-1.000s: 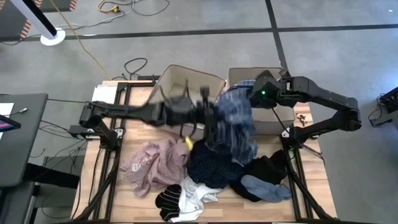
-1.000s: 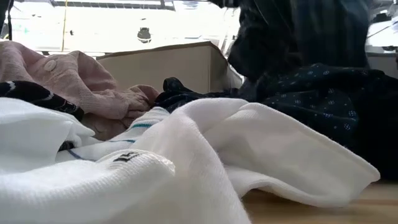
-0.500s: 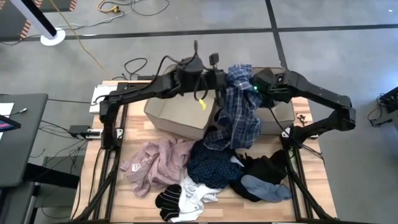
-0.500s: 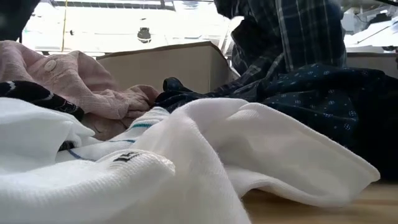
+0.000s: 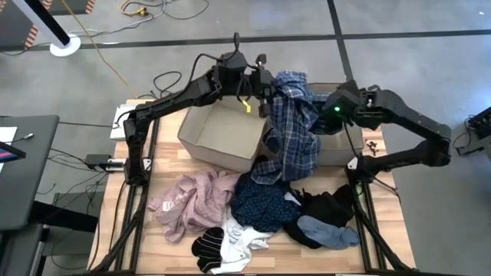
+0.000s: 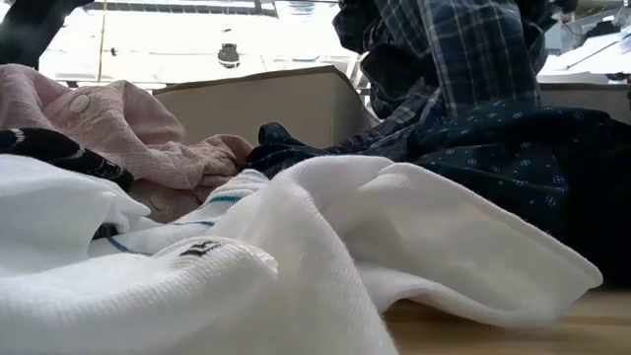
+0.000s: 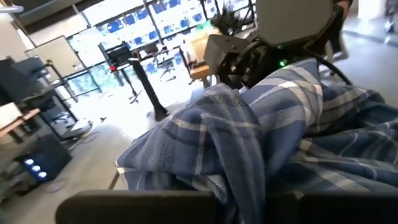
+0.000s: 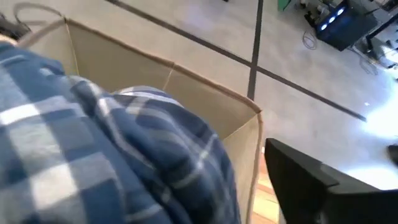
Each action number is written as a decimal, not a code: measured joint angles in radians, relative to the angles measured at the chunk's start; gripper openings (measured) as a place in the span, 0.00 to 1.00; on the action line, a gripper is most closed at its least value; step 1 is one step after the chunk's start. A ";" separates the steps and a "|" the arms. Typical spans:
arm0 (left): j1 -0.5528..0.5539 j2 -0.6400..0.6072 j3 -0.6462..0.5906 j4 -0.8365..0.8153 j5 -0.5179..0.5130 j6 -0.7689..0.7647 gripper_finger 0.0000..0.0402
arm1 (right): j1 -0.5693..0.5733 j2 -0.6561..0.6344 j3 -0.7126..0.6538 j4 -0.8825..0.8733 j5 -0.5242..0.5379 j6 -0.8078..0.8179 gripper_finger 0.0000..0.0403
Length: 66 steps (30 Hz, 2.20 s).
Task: Sort clothes
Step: Put the blue plaid shirt into the right laundry organizer
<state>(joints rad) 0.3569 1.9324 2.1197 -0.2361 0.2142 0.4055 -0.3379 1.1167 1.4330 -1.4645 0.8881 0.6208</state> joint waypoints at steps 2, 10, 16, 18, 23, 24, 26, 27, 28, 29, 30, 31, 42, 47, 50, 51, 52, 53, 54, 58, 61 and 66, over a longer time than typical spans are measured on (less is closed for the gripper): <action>0.009 0.000 0.000 0.007 0.025 -0.010 0.00 | 0.024 -0.025 0.000 0.001 0.000 0.014 0.68; 0.030 0.000 0.000 0.013 0.051 -0.018 0.00 | 0.103 -0.098 0.000 0.005 -0.121 0.030 0.68; 0.033 0.000 0.000 0.013 0.051 -0.021 0.00 | 0.127 -0.132 0.000 -0.005 -0.289 -0.015 0.68; 0.032 0.000 0.000 0.011 0.051 -0.021 0.00 | 0.150 -0.140 0.000 -0.009 -0.307 -0.016 0.68; 0.032 0.000 0.000 0.007 0.051 -0.028 0.00 | 0.186 -0.173 0.005 -0.064 -0.264 0.043 0.68; 0.032 0.000 0.000 0.007 0.051 -0.028 0.00 | 0.180 -0.176 0.006 -0.100 -0.220 0.069 0.68; 0.032 0.001 0.000 0.008 0.051 -0.029 0.00 | 0.166 -0.178 0.000 -0.105 -0.148 0.080 0.68; 0.032 0.009 0.000 0.016 0.051 -0.029 0.00 | 0.159 -0.182 -0.007 -0.104 -0.134 0.067 0.68; 0.031 0.013 0.000 0.023 0.052 -0.034 0.00 | 0.153 -0.188 -0.010 -0.105 -0.134 0.064 0.68; 0.031 0.015 0.000 0.016 0.051 -0.042 0.00 | 0.152 -0.187 -0.015 -0.090 -0.135 0.062 0.68; 0.031 0.018 0.000 0.009 0.051 -0.048 0.00 | 0.153 -0.182 -0.021 -0.057 -0.149 0.055 0.68; 0.031 0.026 0.000 0.009 0.051 -0.048 0.00 | 0.156 -0.182 -0.028 -0.013 -0.197 0.028 0.68; 0.032 0.092 0.000 0.076 0.058 -0.070 0.00 | 0.130 -0.196 -0.037 0.224 -0.381 -0.128 0.68; 0.037 0.097 0.000 0.149 0.076 -0.085 0.00 | 0.101 -0.194 -0.032 0.202 -0.263 -0.128 0.68; 0.040 0.098 0.000 0.177 0.078 -0.094 0.00 | 0.092 -0.182 -0.055 0.245 -0.274 -0.151 0.68; 0.040 0.098 0.000 0.180 0.078 -0.091 0.00 | 0.092 -0.186 -0.069 0.308 -0.346 -0.195 0.68; 0.040 0.098 0.000 0.180 0.078 -0.085 0.00 | 0.092 -0.187 -0.079 0.370 -0.408 -0.236 0.68; 0.040 0.098 0.000 0.179 0.078 -0.079 0.00 | 0.091 -0.182 -0.085 0.429 -0.446 -0.270 0.68; 0.042 0.098 0.000 0.176 0.078 -0.074 0.00 | 0.095 -0.178 -0.085 0.479 -0.472 -0.295 0.68; 0.051 0.098 0.000 0.171 0.079 -0.085 0.00 | 0.113 -0.166 -0.074 0.499 -0.324 -0.323 0.68; 0.058 0.098 0.000 0.140 0.078 -0.073 0.00 | 0.103 -0.141 -0.072 0.442 -0.354 -0.323 0.68; 0.071 0.098 0.000 0.118 0.079 -0.055 0.00 | 0.125 -0.121 -0.074 0.430 -0.583 -0.321 0.68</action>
<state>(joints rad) 0.4279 2.0308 2.1197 -0.1184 0.2936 0.3504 -0.2126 0.9956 1.3591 -1.0344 0.3052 0.3000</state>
